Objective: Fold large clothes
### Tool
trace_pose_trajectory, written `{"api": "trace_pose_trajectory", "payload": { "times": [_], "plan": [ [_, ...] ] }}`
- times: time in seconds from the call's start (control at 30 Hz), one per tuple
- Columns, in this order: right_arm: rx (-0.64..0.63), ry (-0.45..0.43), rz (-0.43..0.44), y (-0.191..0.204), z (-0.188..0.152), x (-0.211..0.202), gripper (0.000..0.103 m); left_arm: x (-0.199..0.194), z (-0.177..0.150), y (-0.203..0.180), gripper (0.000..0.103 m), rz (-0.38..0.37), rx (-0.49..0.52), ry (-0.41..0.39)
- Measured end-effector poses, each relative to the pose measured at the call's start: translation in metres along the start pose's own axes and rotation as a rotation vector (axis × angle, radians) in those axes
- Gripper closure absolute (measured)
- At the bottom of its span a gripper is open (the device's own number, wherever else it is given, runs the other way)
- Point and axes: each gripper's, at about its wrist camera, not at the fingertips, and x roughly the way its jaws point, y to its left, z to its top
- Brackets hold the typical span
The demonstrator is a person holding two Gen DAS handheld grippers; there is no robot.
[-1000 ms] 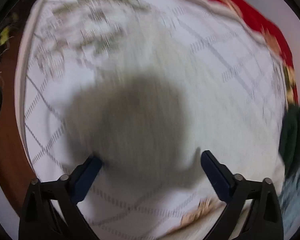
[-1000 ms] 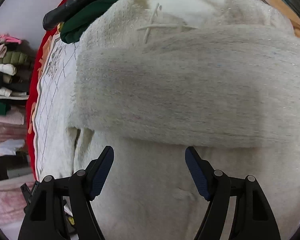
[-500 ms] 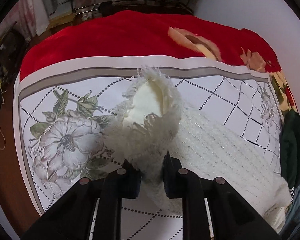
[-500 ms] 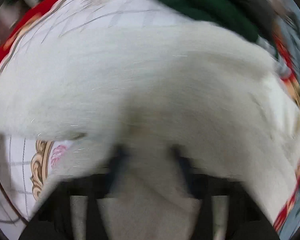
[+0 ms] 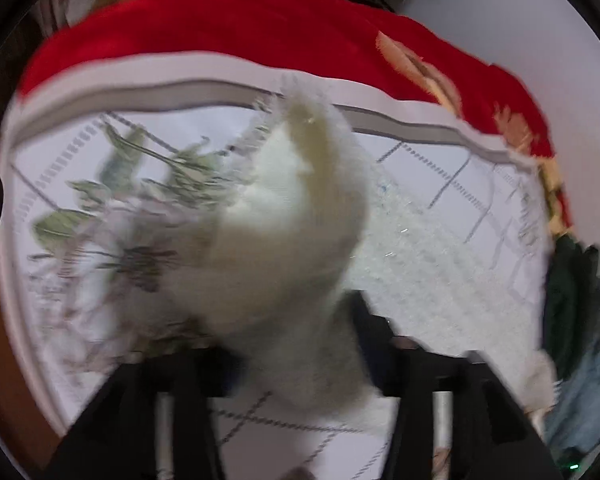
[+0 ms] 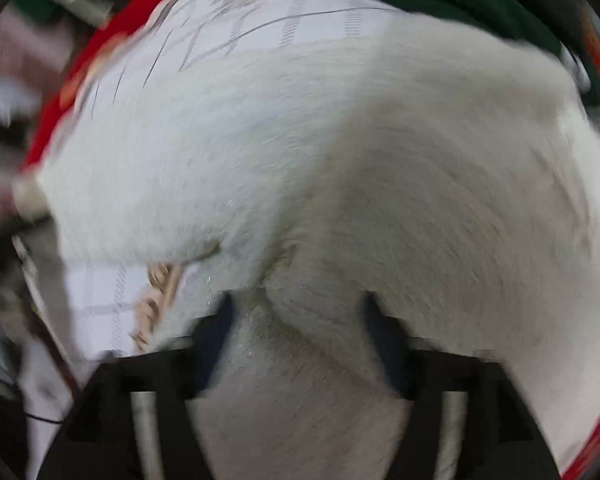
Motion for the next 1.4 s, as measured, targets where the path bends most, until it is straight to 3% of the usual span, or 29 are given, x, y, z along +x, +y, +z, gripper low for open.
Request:
{"api": "trace_pose_trajectory", "payload": {
  "times": [0.1,0.27,0.33,0.37,0.47,0.5,0.53,0.57,0.67,0.77,0.8,0.83,0.97,1.07,1.17,1.4],
  "plan": [
    [0.117,-0.021,0.032,-0.026,-0.008,-0.012,0.025,0.007,0.002,-0.006,0.022,-0.027,-0.033,-0.007],
    [0.26,-0.057,0.073,-0.042,-0.021,-0.027,0.025,0.007,0.002,-0.021,0.023,0.045,-0.016,-0.076],
    [0.303,-0.073,0.053,-0.05,-0.026,-0.037,0.025,0.002,0.002,-0.03,0.055,0.105,0.025,-0.122],
    [0.32,-0.079,0.044,-0.048,-0.02,-0.036,0.025,0.002,0.005,-0.032,0.086,0.13,0.045,-0.129],
    [0.392,-0.109,-0.056,-0.066,-0.03,-0.047,0.027,-0.006,0.01,-0.043,0.09,0.146,0.1,-0.152],
    [0.402,-0.097,-0.082,-0.068,-0.029,-0.042,0.032,-0.01,0.011,-0.05,0.091,0.156,0.133,-0.164],
    [0.408,-0.077,-0.095,-0.071,-0.027,-0.031,0.053,-0.014,0.011,-0.057,0.091,0.164,0.168,-0.177],
    [0.402,-0.044,-0.1,-0.069,-0.024,-0.017,0.066,-0.021,0.011,-0.067,0.092,0.177,0.217,-0.198],
    [0.366,-0.016,-0.146,-0.067,-0.02,0.006,0.066,-0.048,0.006,-0.091,0.092,0.204,0.319,-0.255],
    [0.383,-0.028,-0.126,-0.077,-0.024,-0.012,0.066,-0.081,-0.006,-0.132,0.092,0.229,0.45,-0.336],
    [0.387,-0.028,-0.138,-0.081,-0.027,-0.017,0.066,-0.091,-0.014,-0.147,0.092,0.236,0.496,-0.361],
    [0.392,-0.019,-0.216,-0.09,-0.033,-0.026,0.064,-0.098,-0.021,-0.159,0.092,0.247,0.532,-0.376],
    [0.416,-0.033,-0.351,-0.124,-0.057,-0.053,0.035,-0.117,-0.07,-0.222,0.093,0.229,0.685,-0.395],
    [0.449,-0.044,-0.355,-0.155,-0.08,-0.074,0.034,-0.12,-0.118,-0.262,0.093,0.199,0.789,-0.385],
    [0.486,-0.064,-0.339,-0.18,-0.094,-0.09,0.025,-0.12,-0.175,-0.296,0.093,0.157,0.894,-0.347],
    [0.645,-0.104,-0.284,-0.286,-0.16,-0.139,0.025,-0.115,-0.32,-0.366,0.093,0.039,1.11,-0.217]
  ]
}}
